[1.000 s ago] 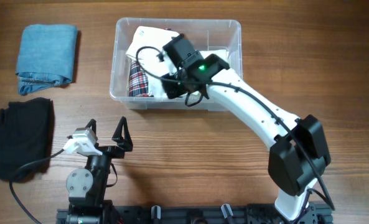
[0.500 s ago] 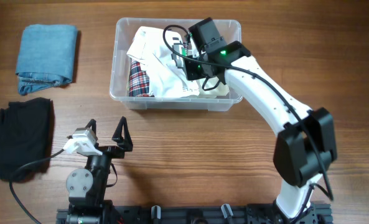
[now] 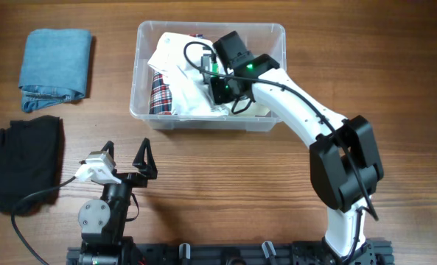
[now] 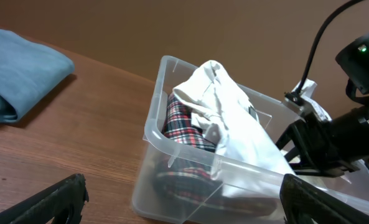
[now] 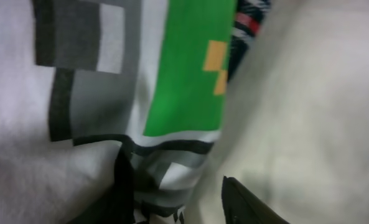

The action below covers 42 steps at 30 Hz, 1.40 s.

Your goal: Pack container

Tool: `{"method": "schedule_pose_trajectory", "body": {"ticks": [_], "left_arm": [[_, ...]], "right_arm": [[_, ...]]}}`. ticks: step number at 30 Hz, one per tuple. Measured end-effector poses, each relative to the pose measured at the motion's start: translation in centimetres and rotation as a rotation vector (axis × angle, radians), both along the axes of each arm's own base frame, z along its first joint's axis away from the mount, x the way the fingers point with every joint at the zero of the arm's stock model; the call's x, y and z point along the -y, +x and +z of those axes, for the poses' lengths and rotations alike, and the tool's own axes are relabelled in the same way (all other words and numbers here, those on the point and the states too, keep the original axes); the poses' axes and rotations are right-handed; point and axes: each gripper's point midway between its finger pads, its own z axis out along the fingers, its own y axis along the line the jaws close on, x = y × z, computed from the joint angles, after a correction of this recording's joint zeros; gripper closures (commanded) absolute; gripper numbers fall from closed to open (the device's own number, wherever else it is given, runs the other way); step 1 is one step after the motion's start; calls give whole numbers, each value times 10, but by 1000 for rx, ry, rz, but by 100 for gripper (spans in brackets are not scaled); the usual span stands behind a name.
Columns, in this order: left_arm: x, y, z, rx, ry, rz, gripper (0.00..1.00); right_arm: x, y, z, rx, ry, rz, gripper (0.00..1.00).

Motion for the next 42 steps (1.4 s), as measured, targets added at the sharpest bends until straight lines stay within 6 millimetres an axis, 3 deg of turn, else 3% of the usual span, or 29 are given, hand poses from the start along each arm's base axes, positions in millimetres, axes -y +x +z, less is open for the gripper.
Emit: {"method": "schedule_pose_trajectory", "body": {"ticks": [5,10,16,22,27,31,35,42], "left_arm": [[0,0,0,0,0,0,0],[0,0,0,0,0,0,0],[0,0,0,0,0,0,0],[0,0,0,0,0,0,0],[0,0,0,0,0,0,0],[0,0,0,0,0,0,0],[0,0,0,0,0,0,0],[0,0,0,0,0,0,0]], "right_arm": [[-23,-11,3,0,41,52,39],[-33,-17,5,-6,58,78,28],[-31,-13,12,17,53,71,28],[-21,8,26,134,0,61,52],[9,25,25,178,-96,-12,62],[47,30,18,117,-138,-93,80],[66,51,23,162,-126,-124,95],[64,87,46,339,-121,-124,96]]}}
